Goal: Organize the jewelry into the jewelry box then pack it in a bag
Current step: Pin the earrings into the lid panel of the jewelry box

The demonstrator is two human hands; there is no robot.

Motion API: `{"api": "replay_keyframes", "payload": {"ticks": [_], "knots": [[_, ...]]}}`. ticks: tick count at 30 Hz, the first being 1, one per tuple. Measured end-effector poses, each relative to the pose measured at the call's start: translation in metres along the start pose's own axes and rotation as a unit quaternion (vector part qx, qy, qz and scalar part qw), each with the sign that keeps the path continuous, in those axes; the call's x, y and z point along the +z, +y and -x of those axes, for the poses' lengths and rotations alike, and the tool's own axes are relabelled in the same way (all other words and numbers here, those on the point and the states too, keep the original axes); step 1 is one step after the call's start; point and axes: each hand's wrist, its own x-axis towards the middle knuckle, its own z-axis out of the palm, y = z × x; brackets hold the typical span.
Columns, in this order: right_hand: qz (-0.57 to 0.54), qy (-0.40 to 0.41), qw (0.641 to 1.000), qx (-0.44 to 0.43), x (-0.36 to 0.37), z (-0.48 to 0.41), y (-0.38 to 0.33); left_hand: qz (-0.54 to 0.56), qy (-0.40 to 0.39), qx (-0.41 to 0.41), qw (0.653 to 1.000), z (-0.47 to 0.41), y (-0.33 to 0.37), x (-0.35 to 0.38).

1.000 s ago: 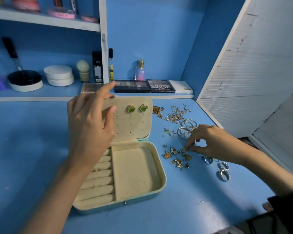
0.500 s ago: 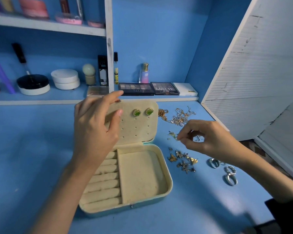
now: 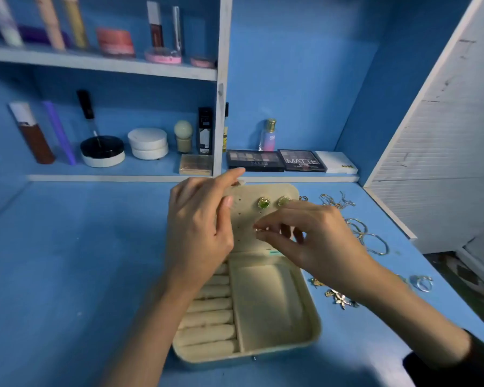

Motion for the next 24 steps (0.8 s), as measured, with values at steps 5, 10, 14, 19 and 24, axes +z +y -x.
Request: {"api": "replay_keyframes", "payload": {"ticks": [5, 10, 14, 19, 24], "knots": [[0.085, 0.034, 0.996, 0.0, 0.011, -0.01, -0.011, 0.006, -0.005, 0.001, 1.0, 0.001, -0.001, -0.001], [0.092, 0.041, 0.995, 0.022, 0.017, -0.016, -0.014, 0.01, -0.011, -0.002, 1.0, 0.001, 0.0, -0.001], [0.101, 0.039, 0.993, 0.056, 0.019, -0.02, -0.018, 0.009, -0.013, -0.005, 1.0, 0.001, -0.001, -0.002], [0.108, 0.063, 0.988, 0.091, 0.02, -0.022, -0.022, 0.01, -0.014, -0.007, 1.0, 0.001, 0.0, -0.003], [0.143, 0.096, 0.982, 0.077, 0.024, -0.024, -0.025, 0.014, -0.012, -0.002, 1.0, 0.0, 0.001, -0.003]]}}
